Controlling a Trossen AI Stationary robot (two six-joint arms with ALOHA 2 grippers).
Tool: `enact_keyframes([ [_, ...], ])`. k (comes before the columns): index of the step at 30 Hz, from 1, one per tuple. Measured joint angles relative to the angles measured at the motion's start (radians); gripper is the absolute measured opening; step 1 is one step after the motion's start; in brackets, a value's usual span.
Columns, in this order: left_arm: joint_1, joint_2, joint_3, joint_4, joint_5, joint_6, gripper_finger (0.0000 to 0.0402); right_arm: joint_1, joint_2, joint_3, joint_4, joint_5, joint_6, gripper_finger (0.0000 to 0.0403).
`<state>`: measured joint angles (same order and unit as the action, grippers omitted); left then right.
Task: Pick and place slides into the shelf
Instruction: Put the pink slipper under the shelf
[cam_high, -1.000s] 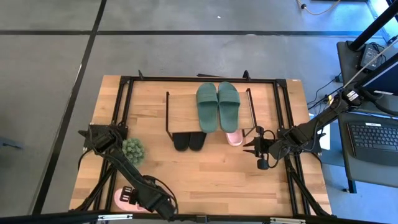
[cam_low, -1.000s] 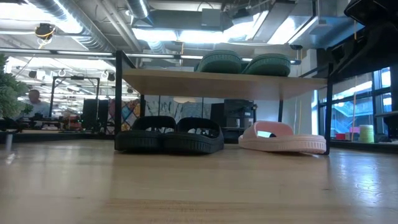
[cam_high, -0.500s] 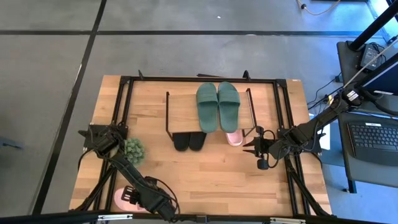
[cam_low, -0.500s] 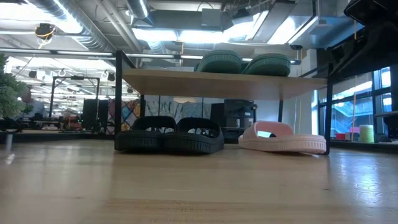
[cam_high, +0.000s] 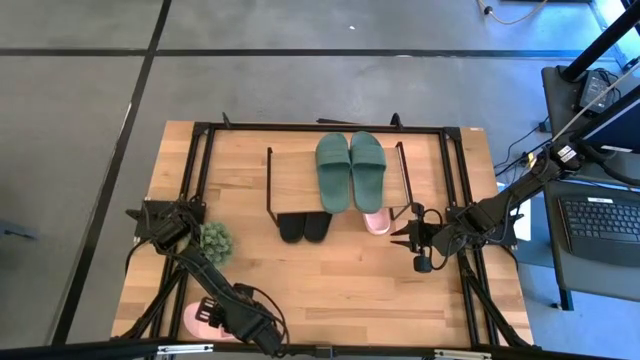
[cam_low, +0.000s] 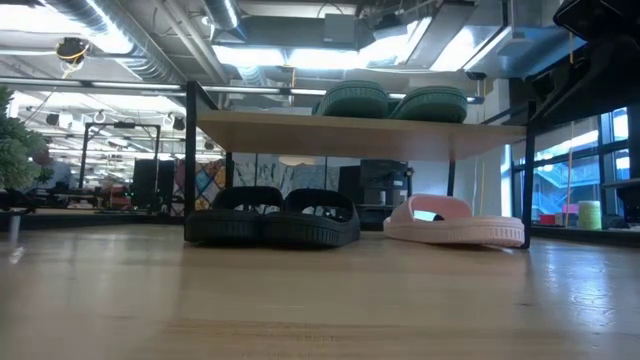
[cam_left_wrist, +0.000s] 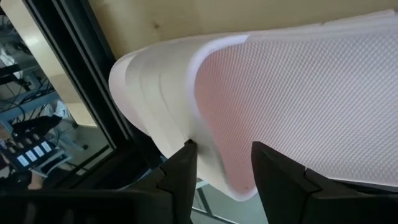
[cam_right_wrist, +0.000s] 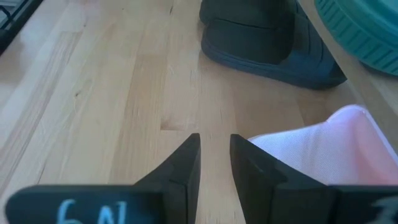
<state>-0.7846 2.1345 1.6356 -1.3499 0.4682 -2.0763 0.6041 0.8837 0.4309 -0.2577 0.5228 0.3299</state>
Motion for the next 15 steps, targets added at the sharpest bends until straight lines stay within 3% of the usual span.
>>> enact_keyframes([
  [8,0.0,-0.001,0.0,-0.001,-0.067,0.004,0.0143,0.0,0.0,0.0,0.0,0.0,-0.002,0.0089],
  [15,-0.002,-0.001,0.0,-0.104,0.056,0.001,0.0143,0.0,0.0,0.0,-0.001,0.0,-0.002,0.0089],
])
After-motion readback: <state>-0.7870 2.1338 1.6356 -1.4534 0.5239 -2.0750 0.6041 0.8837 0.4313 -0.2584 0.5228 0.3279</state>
